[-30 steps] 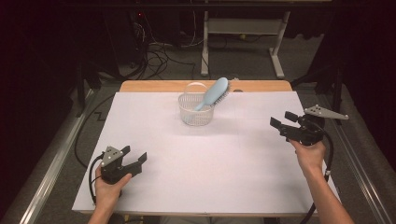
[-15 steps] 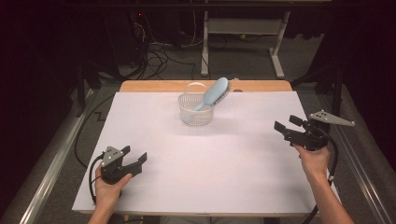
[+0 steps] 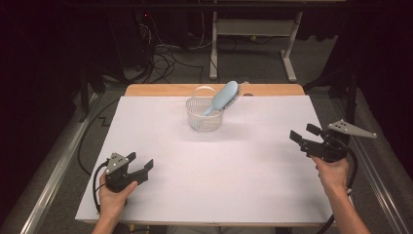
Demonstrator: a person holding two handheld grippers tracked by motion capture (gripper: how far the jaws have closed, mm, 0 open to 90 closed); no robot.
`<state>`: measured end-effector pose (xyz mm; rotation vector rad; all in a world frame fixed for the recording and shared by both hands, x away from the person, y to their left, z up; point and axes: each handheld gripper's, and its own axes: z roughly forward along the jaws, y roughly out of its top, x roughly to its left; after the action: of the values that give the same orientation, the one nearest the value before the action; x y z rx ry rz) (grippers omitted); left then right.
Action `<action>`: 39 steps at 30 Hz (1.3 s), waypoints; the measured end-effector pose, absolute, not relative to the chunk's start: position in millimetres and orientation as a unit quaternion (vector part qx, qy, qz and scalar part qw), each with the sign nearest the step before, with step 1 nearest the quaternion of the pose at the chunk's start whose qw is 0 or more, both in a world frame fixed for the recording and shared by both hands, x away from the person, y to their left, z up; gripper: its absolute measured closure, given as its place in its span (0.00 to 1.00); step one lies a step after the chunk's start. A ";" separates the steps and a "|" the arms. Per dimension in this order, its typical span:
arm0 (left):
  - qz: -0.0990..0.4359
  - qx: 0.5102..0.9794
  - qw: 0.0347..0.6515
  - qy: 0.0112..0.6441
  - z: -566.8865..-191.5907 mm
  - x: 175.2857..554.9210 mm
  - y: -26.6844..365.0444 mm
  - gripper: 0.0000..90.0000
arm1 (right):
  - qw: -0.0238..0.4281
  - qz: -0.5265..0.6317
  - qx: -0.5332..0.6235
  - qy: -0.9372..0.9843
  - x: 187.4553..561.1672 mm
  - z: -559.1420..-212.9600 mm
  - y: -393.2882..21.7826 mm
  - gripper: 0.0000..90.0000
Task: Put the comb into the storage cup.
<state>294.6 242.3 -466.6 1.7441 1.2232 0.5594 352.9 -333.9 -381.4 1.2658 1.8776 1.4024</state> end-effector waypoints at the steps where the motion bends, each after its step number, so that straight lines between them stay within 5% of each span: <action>1: 0.226 0.706 0.452 0.495 -466.6 294.6 242.3 0.29 | 0.237 0.512 0.462 0.684 352.2 -381.3 -334.5 0.26; 39: 0.230 0.709 0.449 0.493 -467.6 292.7 241.8 0.29 | 0.243 0.517 0.459 0.680 324.9 -389.4 -345.3 0.26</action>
<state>292.7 241.8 -467.6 1.7535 1.2193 0.5679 324.9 -345.3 -389.4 1.2538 1.8585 1.4141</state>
